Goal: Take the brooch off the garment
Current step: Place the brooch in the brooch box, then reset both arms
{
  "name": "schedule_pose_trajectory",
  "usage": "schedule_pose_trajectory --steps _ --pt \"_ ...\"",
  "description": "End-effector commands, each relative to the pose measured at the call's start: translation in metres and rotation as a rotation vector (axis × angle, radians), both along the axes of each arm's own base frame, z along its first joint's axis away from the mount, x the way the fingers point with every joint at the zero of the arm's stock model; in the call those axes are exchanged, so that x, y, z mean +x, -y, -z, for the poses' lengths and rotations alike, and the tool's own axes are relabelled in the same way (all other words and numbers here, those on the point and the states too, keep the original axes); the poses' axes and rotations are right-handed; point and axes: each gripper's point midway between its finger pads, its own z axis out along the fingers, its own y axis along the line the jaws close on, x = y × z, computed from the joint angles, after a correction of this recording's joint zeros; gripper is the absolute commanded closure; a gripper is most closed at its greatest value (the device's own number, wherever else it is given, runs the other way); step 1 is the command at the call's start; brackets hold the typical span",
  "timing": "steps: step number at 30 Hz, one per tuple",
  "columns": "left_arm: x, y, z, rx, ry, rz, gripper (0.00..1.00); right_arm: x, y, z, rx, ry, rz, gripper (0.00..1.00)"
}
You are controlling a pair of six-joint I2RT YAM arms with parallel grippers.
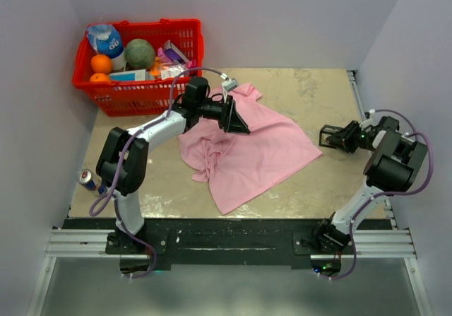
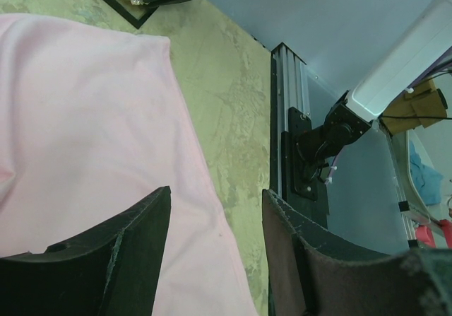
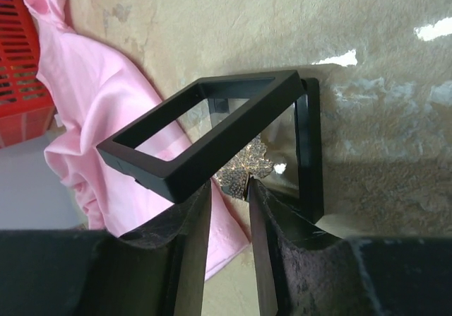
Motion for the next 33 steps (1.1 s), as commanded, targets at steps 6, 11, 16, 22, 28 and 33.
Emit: schedule_pose_trajectory --steps 6,11,16,22,28,33 --pt "0.003 0.005 -0.015 -0.029 0.036 0.014 0.41 0.006 0.023 -0.041 -0.177 0.061 -0.004 0.65" --pt "0.002 0.006 -0.017 -0.035 0.034 0.018 0.41 -0.007 0.034 -0.041 -0.269 -0.009 0.029 0.61" --pt "0.002 0.005 -0.022 -0.035 0.058 0.011 0.29 -0.035 0.035 -0.055 -0.363 -0.048 -0.015 0.01" --pt "0.006 0.000 -0.047 -0.025 0.176 -0.012 0.01 -0.055 0.003 -0.152 -0.484 0.191 -0.122 0.01" --pt "0.025 -0.014 -0.078 0.061 0.398 -0.128 0.01 -0.046 -0.019 -0.235 -0.663 0.249 -0.007 0.01" --pt "0.056 -0.058 -0.101 0.152 0.482 -0.321 0.01 -0.034 -0.044 -0.309 -0.597 0.435 -0.070 0.01"
